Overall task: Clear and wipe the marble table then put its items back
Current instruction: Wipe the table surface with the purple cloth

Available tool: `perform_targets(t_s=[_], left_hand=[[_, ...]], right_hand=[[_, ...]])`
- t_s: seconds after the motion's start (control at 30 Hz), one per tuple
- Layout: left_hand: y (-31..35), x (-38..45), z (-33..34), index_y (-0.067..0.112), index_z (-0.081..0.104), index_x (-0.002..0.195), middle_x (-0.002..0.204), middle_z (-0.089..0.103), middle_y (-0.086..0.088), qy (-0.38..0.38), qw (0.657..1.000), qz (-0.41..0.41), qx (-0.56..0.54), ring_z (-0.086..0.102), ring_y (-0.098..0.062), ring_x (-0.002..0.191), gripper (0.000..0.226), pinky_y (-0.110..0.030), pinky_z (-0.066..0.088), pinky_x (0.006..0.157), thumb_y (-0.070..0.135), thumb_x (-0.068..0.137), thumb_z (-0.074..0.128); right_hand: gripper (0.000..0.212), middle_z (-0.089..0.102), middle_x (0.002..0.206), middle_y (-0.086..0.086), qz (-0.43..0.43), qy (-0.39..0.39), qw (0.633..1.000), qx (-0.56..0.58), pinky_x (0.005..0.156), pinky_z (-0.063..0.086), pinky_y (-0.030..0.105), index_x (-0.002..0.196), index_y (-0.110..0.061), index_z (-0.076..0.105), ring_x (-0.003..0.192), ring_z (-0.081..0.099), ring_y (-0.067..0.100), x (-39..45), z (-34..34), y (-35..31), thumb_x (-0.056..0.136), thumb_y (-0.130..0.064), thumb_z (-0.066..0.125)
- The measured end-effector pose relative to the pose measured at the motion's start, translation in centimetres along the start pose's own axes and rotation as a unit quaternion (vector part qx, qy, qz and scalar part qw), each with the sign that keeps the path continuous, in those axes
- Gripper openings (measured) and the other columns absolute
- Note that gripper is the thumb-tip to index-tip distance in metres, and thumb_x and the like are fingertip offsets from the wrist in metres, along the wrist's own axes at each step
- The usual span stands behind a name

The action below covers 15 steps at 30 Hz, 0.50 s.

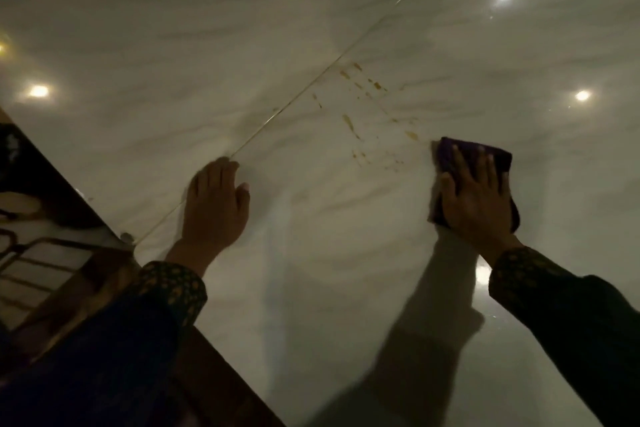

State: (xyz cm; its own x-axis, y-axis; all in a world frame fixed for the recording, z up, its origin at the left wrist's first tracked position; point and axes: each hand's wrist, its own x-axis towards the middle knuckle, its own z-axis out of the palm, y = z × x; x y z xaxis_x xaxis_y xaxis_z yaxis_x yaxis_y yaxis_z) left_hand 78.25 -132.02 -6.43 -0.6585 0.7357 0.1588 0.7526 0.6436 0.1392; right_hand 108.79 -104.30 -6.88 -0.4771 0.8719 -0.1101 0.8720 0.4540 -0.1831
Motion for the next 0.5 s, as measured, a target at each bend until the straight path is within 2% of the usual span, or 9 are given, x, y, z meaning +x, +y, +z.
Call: perform_targets(t_s=[0.07, 0.13, 0.23, 0.27, 0.33, 0.4, 0.5], left_hand=[[-0.6, 0.2, 0.5, 0.004, 0.047, 0.129, 0.132, 0.05, -0.018, 0.009, 1.0, 0.018, -0.009, 0.047, -0.038, 0.12, 0.044, -0.048, 0.037, 0.103, 0.03, 0.095, 0.039], [-0.6, 0.4, 0.7, 0.005, 0.046, 0.129, 0.132, 0.048, -0.017, 0.014, 0.999, 0.026, -0.014, 0.046, -0.037, 0.121, 0.043, -0.047, 0.037, 0.102, 0.029, 0.094, 0.04], [-0.8, 0.3, 0.8, 0.004, 0.047, 0.13, 0.135, 0.047, -0.017, 0.006, 1.0, 0.022, -0.017, 0.044, -0.039, 0.124, 0.044, -0.049, 0.035, 0.104, 0.03, 0.094, 0.04], [-0.8, 0.3, 0.8, 0.005, 0.047, 0.13, 0.136, 0.047, -0.017, 0.004, 1.0, 0.02, -0.022, 0.043, -0.039, 0.126, 0.045, -0.049, 0.035, 0.104, 0.031, 0.095, 0.04], [-1.0, 0.3, 0.7, 0.005, 0.046, 0.132, 0.139, 0.046, -0.016, -0.007, 0.999, 0.017, -0.03, 0.041, -0.038, 0.128, 0.046, -0.049, 0.034, 0.106, 0.033, 0.096, 0.038], [-1.1, 0.1, 0.6, 0.006, 0.046, 0.133, 0.14, 0.046, -0.015, -0.017, 0.999, 0.016, -0.041, 0.041, -0.038, 0.13, 0.047, -0.05, 0.035, 0.107, 0.035, 0.097, 0.037], [-1.2, 0.2, 0.3, 0.007, 0.047, 0.133, 0.14, 0.046, -0.014, -0.015, 0.999, 0.024, -0.046, 0.041, -0.035, 0.13, 0.046, -0.049, 0.036, 0.107, 0.035, 0.097, 0.037]], right_hand=[[0.066, 0.007, 0.161, 0.015, 0.025, 0.01, 1.0, -0.002, 0.12, 0.0, 0.049, 0.155, -0.031, 0.008, 0.149, 0.003, 0.03, -0.6, 0.1, -1.6, 0.094, -0.055, 0.014], [0.066, 0.013, 0.159, 0.022, 0.031, 0.025, 0.999, -0.021, 0.119, 0.003, 0.052, 0.155, -0.025, 0.012, 0.147, 0.009, 0.035, -1.7, 1.1, -4.3, 0.095, -0.052, 0.017], [0.063, 0.028, 0.151, 0.03, -0.052, 0.046, 0.997, -0.027, 0.117, 0.011, 0.055, 0.152, -0.019, 0.026, 0.142, 0.024, 0.043, -5.2, 3.0, -11.7, 0.096, -0.047, 0.028], [0.062, 0.026, 0.153, 0.028, -0.094, 0.042, 0.995, -0.015, 0.117, 0.01, 0.054, 0.153, -0.02, 0.025, 0.143, 0.022, 0.041, -6.7, 3.6, -14.5, 0.097, -0.046, 0.029], [0.06, 0.012, 0.16, 0.018, -0.169, -0.002, 0.986, 0.01, 0.119, 0.003, 0.052, 0.155, -0.027, 0.013, 0.148, 0.007, 0.033, -9.3, 4.5, -18.7, 0.099, -0.047, 0.025], [0.059, 0.002, 0.162, 0.009, -0.216, -0.038, 0.975, 0.021, 0.119, 0.0, 0.049, 0.154, -0.033, 0.006, 0.15, -0.002, 0.026, -9.7, 4.8, -19.5, 0.1, -0.047, 0.023], [0.056, 0.016, 0.161, 0.005, -0.24, -0.013, 0.971, 0.003, 0.119, 0.01, 0.048, 0.153, -0.035, 0.017, 0.149, 0.011, 0.024, -6.3, 4.1, -15.5, 0.099, -0.044, 0.029]])
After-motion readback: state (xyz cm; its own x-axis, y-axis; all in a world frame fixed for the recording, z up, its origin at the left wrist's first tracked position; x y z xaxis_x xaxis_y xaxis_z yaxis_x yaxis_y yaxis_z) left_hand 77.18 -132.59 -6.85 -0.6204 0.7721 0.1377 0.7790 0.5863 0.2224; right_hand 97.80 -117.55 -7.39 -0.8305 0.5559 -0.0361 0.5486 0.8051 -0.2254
